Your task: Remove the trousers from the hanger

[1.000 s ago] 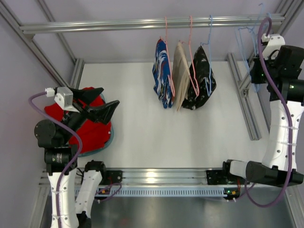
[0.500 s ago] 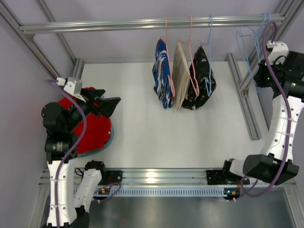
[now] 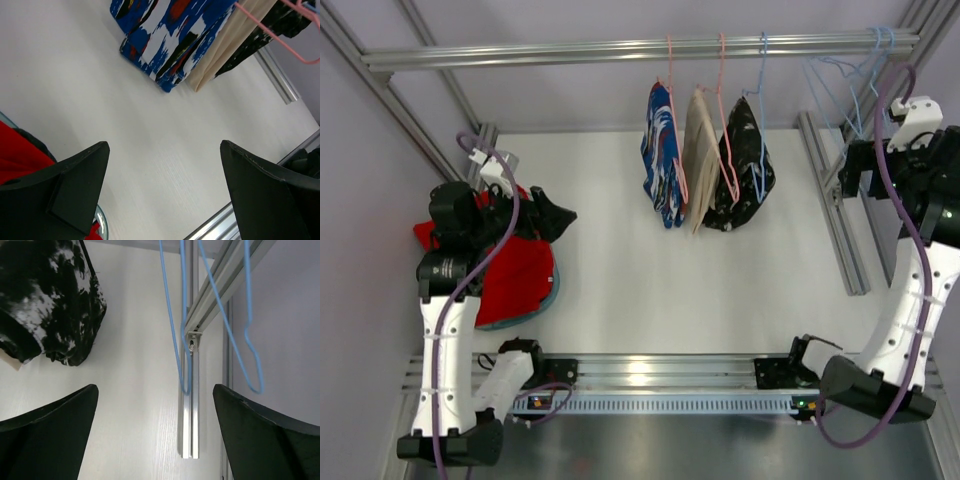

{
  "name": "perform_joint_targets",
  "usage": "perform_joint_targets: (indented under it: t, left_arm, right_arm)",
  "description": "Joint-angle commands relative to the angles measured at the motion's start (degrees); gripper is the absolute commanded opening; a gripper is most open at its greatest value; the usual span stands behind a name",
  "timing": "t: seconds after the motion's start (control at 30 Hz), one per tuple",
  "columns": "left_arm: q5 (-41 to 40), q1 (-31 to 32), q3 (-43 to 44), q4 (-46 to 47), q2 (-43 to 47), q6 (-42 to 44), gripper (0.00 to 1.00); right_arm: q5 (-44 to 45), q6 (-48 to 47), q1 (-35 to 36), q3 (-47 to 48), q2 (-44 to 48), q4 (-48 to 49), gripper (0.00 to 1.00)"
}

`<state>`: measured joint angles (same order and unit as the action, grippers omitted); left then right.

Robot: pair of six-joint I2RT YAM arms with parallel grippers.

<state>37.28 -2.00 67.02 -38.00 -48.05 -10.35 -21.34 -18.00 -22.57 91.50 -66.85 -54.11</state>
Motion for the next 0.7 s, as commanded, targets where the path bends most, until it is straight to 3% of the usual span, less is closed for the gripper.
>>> perform_joint_targets:
  t: [0.0,0.17,0.33,0.5,0.67]
  left_arm:
    - [-3.2,0.0,1.3,-5.3,-2.6,4.1,0.98]
    - [-9.3,0.0,1.4,-10.3,-4.0,7.1,0.98]
    - [-12.7,0.1,-0.5,-13.3,-2.5,8.8,0.98]
    - [-16.6,0.1,-2.6,-15.3,1.6,9.8,0.98]
    - [-18.2,0.1,-1.7,-16.7,4.7,9.5,0.98]
  right_arm:
    - [-1.2,-1.0,-1.1,1.7,6.7,-3.0,0.99]
    - [-7.2,-3.3,-1.1,1.8,14.5,-10.9,0.99]
    - [-22.0,-8.6,-1.1,-2.2,20.2,-22.9,0.99]
    - [-24.3,-11.4,-1.1,-12.6,25.9,-24.4,0.99]
    - [-24.9,-10.3,-1.1,-15.0,28.7,-22.8,1.0]
